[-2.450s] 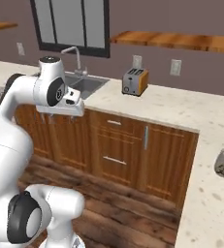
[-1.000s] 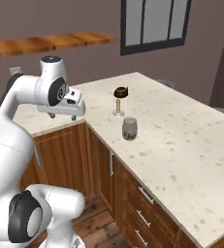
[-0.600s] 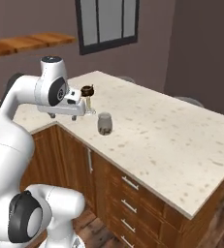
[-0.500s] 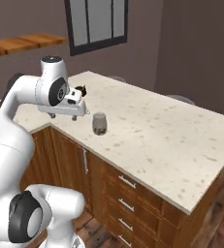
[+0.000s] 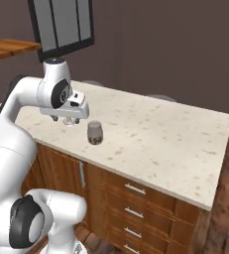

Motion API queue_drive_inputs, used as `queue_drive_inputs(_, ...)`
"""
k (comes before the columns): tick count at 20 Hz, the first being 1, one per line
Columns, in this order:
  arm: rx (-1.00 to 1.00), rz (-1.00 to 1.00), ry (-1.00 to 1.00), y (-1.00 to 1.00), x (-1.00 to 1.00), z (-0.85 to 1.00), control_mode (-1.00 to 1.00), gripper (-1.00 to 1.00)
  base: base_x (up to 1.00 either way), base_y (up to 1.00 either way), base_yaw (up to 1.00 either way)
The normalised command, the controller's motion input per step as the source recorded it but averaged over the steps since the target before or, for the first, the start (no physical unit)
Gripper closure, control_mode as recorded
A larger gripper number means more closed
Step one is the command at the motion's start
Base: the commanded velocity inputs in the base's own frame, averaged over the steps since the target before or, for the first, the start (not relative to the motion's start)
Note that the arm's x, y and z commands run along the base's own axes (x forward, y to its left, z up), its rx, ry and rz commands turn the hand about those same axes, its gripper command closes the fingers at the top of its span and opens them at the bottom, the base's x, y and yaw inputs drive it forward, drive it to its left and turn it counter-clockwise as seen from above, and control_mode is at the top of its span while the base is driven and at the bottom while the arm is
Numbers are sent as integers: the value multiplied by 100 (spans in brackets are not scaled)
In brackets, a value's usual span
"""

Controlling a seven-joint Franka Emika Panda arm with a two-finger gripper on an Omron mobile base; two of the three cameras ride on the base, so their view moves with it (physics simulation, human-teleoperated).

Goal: Pick the candle and jar from the dining table and place them in the open cabinet. Close the cabinet after placing the objects.

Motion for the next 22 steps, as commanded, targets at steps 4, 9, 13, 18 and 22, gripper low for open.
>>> queue_drive_inputs(4, 0, 0, 0, 0, 0, 0, 100, -100, 8, 49, -37)
queue_drive_inputs(9, 0, 0, 0, 0, 0, 0, 100, -100, 4, 41, -35)
queue_drive_inputs(13, 0, 0, 0, 0, 0, 0, 100, -100, 4, 48, -32)
queue_drive_inputs(18, 0, 0, 0, 0, 0, 0, 100, -100, 4, 35, -10)
queue_drive_inputs(22, 0, 0, 0, 0, 0, 0, 100, -100, 3, 26, 0)
